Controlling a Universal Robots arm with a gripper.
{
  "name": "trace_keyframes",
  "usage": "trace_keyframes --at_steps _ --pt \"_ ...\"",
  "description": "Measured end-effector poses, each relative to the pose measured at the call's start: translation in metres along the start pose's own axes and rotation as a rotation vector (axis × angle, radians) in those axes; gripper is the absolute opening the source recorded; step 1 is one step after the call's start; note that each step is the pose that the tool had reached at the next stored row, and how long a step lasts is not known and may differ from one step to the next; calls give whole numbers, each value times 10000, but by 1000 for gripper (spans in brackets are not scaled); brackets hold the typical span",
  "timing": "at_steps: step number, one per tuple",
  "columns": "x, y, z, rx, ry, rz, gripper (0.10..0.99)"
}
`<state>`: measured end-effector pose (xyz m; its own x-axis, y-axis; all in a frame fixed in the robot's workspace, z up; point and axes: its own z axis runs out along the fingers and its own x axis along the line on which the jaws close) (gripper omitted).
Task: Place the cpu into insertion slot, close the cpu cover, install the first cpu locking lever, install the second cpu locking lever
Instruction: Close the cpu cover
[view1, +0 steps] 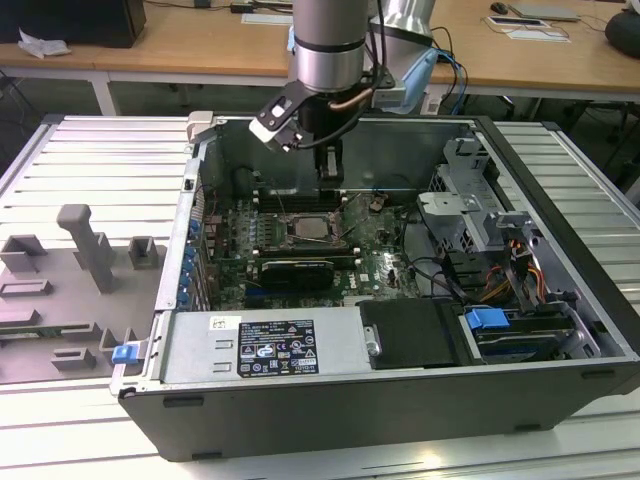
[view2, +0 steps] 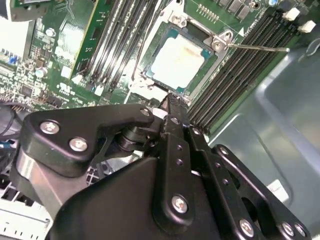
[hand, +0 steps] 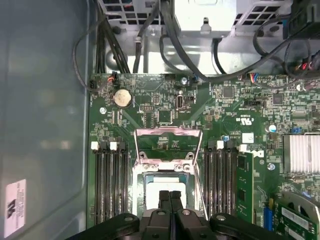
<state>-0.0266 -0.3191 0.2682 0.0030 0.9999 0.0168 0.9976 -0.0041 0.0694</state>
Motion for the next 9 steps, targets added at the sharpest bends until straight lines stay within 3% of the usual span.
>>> trace_keyframes --at_steps 2,6,9 --pt "1 32 -13 -1 2 0 106" --pt "2 172 -33 4 5 0 106" --pt "1 328 -26 36 2 2 106"
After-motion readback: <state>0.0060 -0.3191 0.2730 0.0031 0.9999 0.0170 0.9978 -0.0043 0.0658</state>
